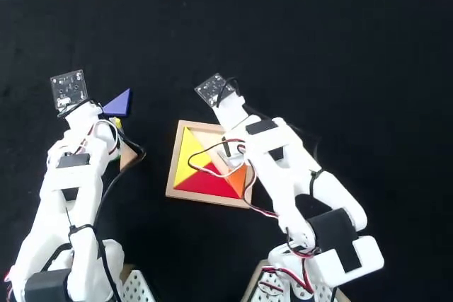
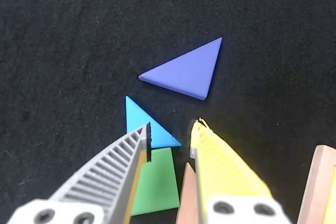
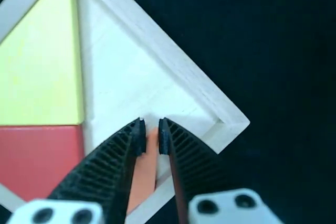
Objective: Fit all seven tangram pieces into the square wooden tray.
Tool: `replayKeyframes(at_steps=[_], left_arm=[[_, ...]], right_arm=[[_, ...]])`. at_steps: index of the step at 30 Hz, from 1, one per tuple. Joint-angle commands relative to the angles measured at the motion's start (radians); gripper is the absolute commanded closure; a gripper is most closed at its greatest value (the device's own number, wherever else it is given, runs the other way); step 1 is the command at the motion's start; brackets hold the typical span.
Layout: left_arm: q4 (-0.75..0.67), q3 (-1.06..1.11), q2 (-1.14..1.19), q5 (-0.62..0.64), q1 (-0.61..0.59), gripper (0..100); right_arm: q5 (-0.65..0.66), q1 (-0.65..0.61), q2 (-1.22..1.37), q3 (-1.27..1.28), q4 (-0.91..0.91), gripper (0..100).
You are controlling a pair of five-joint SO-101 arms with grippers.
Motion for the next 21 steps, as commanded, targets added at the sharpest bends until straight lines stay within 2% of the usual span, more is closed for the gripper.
replayKeyframes(at_steps=[1,14,19,21], left_arm=[[-0.018,-0.007,-0.018,-0.006,-0.010,85],[-0.018,-0.010,-0.018,-0.006,-0.012,85],[-0.018,-0.012,-0.018,-0.006,-0.012,85],[-0.018,-0.012,-0.018,-0.006,-0.012,85]], right_arm=[[0.011,0.014,-0.039,-0.002,-0.005,94.5],[0.011,-0.025,-0.047,0.008,0.005,93.9],[0.011,-0.026,-0.047,0.002,0.028,78.3],[0.011,-0.026,-0.048,0.001,0.029,75.8]])
